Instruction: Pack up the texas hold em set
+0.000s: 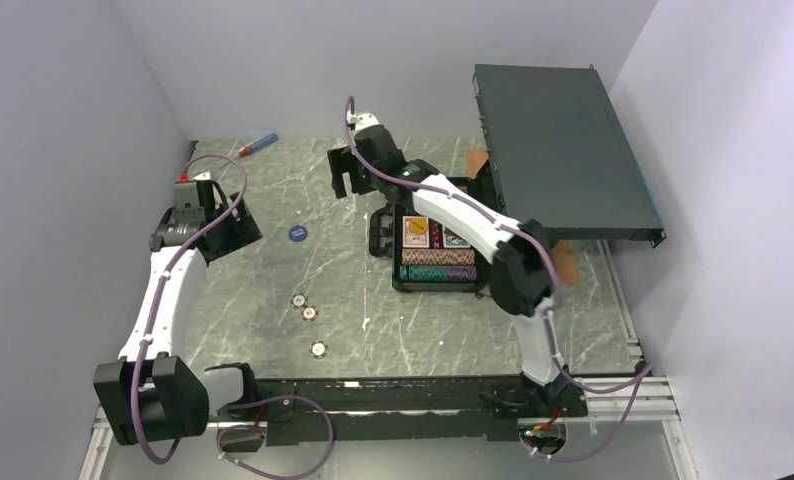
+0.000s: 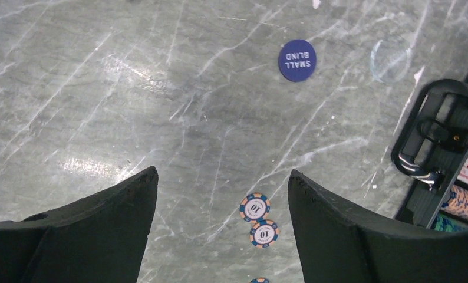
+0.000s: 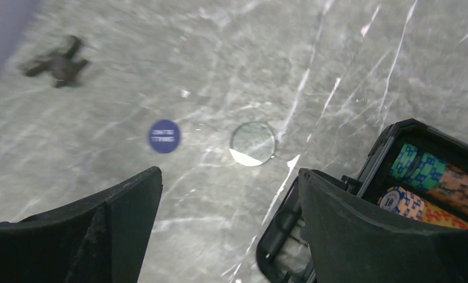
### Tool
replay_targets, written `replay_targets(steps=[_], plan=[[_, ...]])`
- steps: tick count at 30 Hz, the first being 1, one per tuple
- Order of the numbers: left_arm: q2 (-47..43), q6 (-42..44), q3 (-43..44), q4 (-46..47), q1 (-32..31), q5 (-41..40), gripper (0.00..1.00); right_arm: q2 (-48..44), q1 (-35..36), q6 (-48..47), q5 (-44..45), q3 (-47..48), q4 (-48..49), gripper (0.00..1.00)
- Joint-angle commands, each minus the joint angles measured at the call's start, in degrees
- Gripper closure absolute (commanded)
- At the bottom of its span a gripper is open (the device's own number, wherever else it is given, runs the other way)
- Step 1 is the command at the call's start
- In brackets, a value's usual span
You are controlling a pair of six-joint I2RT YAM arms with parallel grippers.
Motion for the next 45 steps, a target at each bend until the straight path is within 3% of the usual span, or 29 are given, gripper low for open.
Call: replay_targets(steps=[1, 3, 6, 17, 30, 36, 45], plan=[[-0.77, -2.13, -1.46, 3.89, 3.4, 3.01, 0.17, 10.79, -0.8, 0.94, -1.98, 10.88, -10.71, 0.1], [-0.94, -2.33, -1.9, 4.93, 4.09, 4.76, 0.17, 14.78, -0.81, 0.0, -2.05, 13.87, -10.69, 0.03], [-0.87, -1.98, -2.33, 5.71, 4.36, 6.6, 0.17, 20.48, -0.71, -1.76, -1.49, 19.1, -11.98, 0.0], [0.0, -0.77, -3.1, 6.95, 4.43, 11.75, 0.07, 29.72, -0.43, -6.0, 0.54, 23.45, -9.22, 0.02], [0.08, -0.39, -3.44, 7.35, 4.44, 13.12, 0.07, 35.37, 1.22, -9.69, 3.6, 25.44, -6.96, 0.09], [0.07, -0.17, -3.48, 7.32, 4.45, 13.12, 0.07, 36.27, 1.21, -9.04, 2.44, 25.5, -6.79, 0.27], [0.12, -0.11, -3.57, 7.44, 4.45, 13.0, 0.07, 32.69, 1.23, -11.0, 3.37, 27.76, -8.01, 0.7]])
